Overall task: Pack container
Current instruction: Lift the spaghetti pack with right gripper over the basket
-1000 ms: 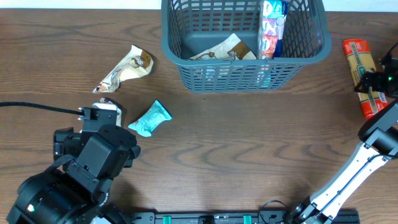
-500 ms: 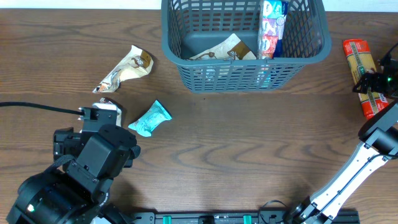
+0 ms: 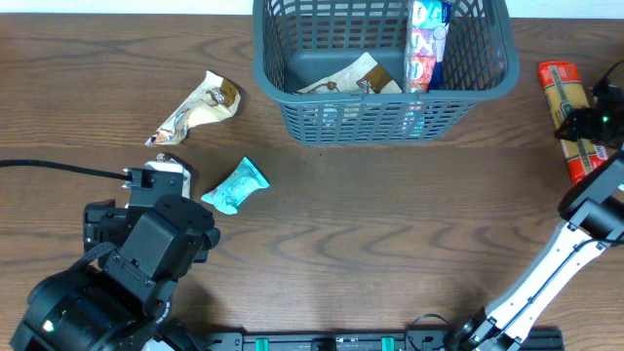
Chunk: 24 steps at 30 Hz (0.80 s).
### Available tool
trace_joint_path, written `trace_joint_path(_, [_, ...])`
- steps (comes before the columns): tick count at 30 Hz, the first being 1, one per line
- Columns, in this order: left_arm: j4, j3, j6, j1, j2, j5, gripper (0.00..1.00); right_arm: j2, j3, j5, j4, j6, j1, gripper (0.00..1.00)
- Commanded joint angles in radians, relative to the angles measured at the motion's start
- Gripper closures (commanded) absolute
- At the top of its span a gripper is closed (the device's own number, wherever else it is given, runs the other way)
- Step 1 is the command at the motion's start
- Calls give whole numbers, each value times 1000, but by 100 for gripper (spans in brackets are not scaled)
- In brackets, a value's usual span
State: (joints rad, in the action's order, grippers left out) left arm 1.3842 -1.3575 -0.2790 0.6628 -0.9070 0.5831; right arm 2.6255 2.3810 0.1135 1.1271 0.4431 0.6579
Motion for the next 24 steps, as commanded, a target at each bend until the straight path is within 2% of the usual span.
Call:
trace_joint_path(1, [3, -19, 16, -3, 0, 12, 1, 31, -7, 23, -6, -45, -19, 69])
trace_joint_path(3, [3, -19, 16, -3, 0, 12, 1, 31, -7, 23, -5, -64, -20, 81])
trace_joint_path(5, [3, -19, 17, -3, 0, 12, 1, 31, -7, 22, -5, -81, -21, 99])
trace_joint_path(16, [3, -19, 16, -3, 0, 12, 2, -11, 20, 26, 8, -242, -25, 99])
trace_joint_path(24, [3, -19, 16, -3, 0, 12, 1, -232, 223, 26, 41, -296, -53, 99])
